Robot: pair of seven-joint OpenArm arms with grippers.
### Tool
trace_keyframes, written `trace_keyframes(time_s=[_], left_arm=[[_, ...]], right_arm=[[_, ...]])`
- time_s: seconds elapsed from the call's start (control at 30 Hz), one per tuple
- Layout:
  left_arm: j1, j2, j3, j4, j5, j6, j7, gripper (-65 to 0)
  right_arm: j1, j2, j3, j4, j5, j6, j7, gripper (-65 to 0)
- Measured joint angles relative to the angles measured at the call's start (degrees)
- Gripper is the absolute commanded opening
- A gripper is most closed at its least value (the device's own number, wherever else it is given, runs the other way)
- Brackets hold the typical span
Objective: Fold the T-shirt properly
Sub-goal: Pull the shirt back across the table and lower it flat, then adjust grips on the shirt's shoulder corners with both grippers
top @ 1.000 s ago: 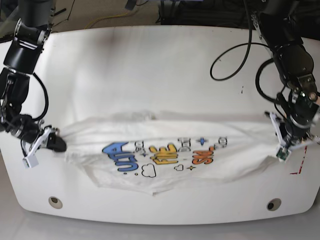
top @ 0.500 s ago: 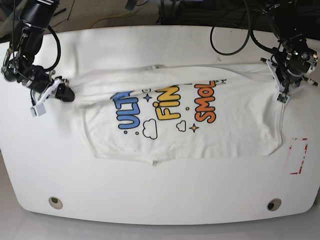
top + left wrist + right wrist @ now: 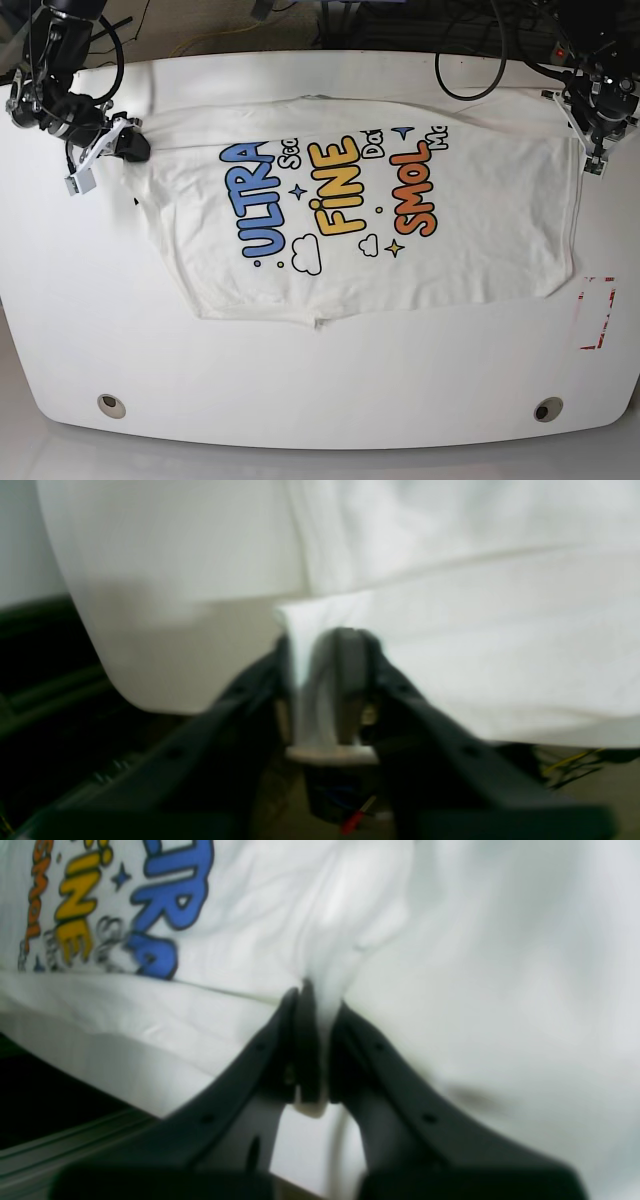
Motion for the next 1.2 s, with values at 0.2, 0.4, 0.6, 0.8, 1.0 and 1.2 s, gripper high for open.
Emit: trace_keyframes(time_s=[0.2,0.4,0.6,0.8,1.0,1.2], left_arm=[[-0.1,0.5,-0.3,-0.1,0.0,0.0,0.0,-59.9],[0.1,0.6,-0.1,-0.1,0.1,0.0,0.0,-39.7],[1.3,1.3,-0.5,-0.1,0.0,0.0,0.1,-20.0],[2.4,1.6,-0.4,-0.9,-5.0,0.0,0.0,-17.4],[4.7,-0.1,-0.4,-1.6,-9.7,0.0,0.8,-17.2],[3.6,-0.9,-2.4,-4.5,-10.6,0.0,-2.3,-17.4]], right_arm=[[-5.2,-2.6,2.3,6.8,0.2,-0.1,0.1,-65.0],[-7.9,-4.9,3.0,7.8,-1.0,-0.1,0.0,-65.0],[-4.7,-6.0,3.0,7.8,-4.5,-0.3,0.1,-65.0],[-0.8,-6.2,2.9,7.8,-7.0,-0.3,0.2,-53.9],[-0.3,-6.2,2.9,7.8,-7.1,-0.3,0.0,-32.0],[-0.3,-6.2,2.9,8.0,-7.1,-0.2,0.1,-26.3]])
